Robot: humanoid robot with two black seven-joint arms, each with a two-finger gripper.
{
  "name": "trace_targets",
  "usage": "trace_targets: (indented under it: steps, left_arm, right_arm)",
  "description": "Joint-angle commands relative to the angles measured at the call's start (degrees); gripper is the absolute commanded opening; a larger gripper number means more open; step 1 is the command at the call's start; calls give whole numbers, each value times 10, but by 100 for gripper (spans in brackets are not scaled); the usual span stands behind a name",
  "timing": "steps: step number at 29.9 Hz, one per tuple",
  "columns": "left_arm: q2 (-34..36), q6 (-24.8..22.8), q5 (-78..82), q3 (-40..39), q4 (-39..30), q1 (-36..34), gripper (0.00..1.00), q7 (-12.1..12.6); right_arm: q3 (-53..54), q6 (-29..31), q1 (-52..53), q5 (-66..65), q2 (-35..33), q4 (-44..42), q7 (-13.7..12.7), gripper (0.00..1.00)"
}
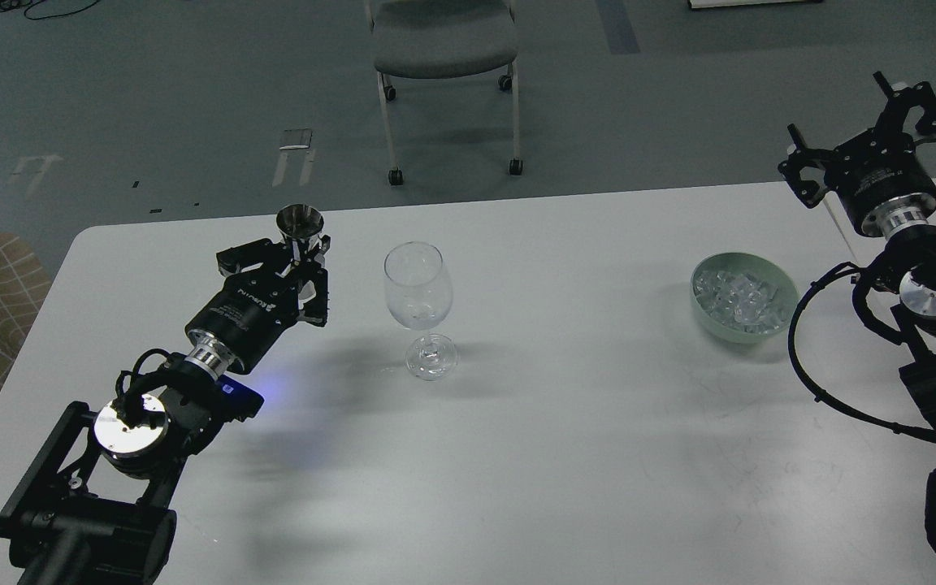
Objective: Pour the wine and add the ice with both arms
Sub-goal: 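Lift the jigger with the left gripper and carry it toward the wine glass, then raise the jigger with the left gripper above the wine glass rim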
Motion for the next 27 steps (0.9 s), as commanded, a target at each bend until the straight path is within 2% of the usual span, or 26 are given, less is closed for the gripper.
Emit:
trace_targets:
  steps: [1, 7, 27]
  left_arm:
    - [-6, -1, 0, 0, -1, -1, 0, 2]
    - [-8, 1, 0, 21, -23, 2, 0, 3]
    - [0, 2, 40, 47, -23, -6, 0, 3]
  right_arm:
    - [0, 0, 3, 0, 0, -1, 0, 100]
    - [0, 0, 3, 0, 0, -2, 0, 100]
    - [-1, 0, 6, 0, 0, -2, 0, 100]
